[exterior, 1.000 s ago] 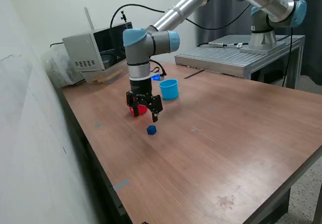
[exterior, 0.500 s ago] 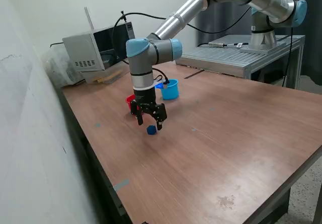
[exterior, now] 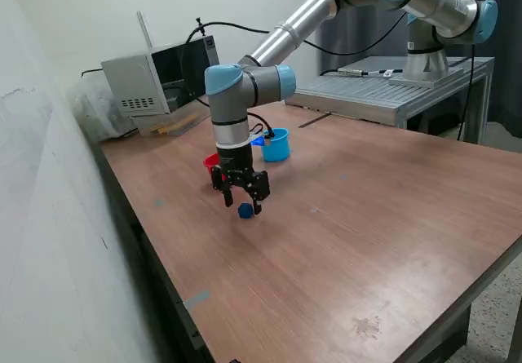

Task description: Place red objects in the red bin, and blue objects in the blue bin.

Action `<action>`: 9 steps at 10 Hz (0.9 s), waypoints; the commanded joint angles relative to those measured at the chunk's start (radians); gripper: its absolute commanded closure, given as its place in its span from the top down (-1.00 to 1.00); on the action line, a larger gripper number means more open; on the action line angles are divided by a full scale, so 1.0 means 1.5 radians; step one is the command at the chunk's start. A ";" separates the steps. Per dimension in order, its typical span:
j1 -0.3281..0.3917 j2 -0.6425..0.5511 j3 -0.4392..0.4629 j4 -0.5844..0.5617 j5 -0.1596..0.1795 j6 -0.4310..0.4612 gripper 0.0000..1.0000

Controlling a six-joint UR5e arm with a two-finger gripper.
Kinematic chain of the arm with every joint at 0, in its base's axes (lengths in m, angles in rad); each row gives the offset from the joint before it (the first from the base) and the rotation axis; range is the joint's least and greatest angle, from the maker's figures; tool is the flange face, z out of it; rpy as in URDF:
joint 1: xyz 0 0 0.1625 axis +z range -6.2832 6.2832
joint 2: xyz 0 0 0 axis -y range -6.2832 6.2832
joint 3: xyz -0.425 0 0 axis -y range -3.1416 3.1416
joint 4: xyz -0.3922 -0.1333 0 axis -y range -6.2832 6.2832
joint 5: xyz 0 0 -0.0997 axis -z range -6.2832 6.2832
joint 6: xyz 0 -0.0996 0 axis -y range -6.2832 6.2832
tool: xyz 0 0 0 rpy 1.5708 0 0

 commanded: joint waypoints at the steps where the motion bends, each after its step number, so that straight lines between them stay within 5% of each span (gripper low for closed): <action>1: 0.000 0.000 0.000 0.001 -0.001 -0.002 -1.00; 6: 0.008 -0.031 0.010 0.003 -0.006 -0.004 -1.00; 9: 0.010 -0.142 0.114 0.017 -0.007 -0.007 -1.00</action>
